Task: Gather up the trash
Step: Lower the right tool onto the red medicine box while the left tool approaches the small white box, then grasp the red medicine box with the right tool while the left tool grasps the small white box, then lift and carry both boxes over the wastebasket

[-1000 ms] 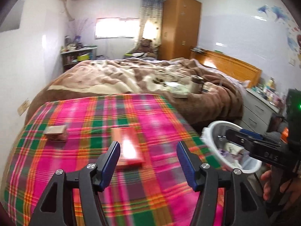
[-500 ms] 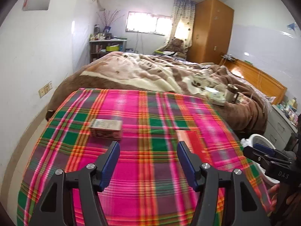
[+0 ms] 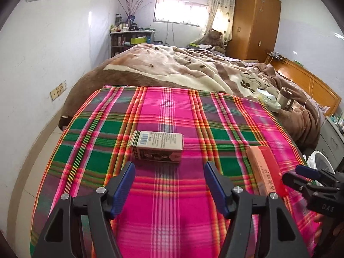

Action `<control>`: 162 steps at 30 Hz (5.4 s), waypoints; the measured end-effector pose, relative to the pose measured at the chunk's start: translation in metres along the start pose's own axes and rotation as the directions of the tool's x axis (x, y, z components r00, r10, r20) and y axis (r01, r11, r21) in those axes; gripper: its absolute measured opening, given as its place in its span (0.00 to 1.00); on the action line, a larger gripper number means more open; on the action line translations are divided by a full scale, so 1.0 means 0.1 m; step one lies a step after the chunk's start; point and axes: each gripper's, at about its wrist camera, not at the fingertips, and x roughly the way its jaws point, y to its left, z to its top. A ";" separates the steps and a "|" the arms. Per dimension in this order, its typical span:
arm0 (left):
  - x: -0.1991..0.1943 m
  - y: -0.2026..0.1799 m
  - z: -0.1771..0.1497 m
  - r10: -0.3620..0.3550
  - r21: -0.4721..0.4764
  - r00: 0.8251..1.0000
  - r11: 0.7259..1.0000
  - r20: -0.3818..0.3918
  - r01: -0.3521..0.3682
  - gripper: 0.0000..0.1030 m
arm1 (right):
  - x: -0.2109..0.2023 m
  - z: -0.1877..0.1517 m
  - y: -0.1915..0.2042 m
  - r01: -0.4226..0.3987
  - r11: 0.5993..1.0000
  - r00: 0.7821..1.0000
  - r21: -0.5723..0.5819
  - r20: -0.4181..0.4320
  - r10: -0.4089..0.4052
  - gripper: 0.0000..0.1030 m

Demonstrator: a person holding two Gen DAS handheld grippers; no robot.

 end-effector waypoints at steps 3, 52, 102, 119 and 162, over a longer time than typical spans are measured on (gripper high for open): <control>0.14 0.06 0.05 0.009 0.003 1.000 1.000 -0.026 -0.009 0.65 | 0.11 0.03 0.06 0.009 1.000 0.999 -0.010 -0.032 -0.010 0.73; 0.81 -0.20 0.26 -0.108 0.215 0.991 0.969 -0.081 0.123 0.50 | 0.37 0.06 0.06 0.157 0.984 0.985 -0.079 -0.059 -0.162 0.61; 0.29 -0.88 -0.23 -0.117 0.169 0.985 0.976 -0.123 0.137 0.30 | -0.30 -0.14 -0.36 0.095 0.995 0.994 0.037 0.048 -0.096 0.61; -0.47 -1.48 -0.29 -0.243 0.164 0.969 0.955 -0.048 0.247 0.30 | -0.83 -0.32 -0.74 0.107 0.990 0.987 0.089 0.108 -0.116 0.61; -0.40 -4.25 -0.79 -0.451 0.327 0.867 0.803 -0.212 0.498 0.31 | -1.33 -0.74 -2.59 0.295 0.922 0.949 0.250 0.041 -0.314 0.61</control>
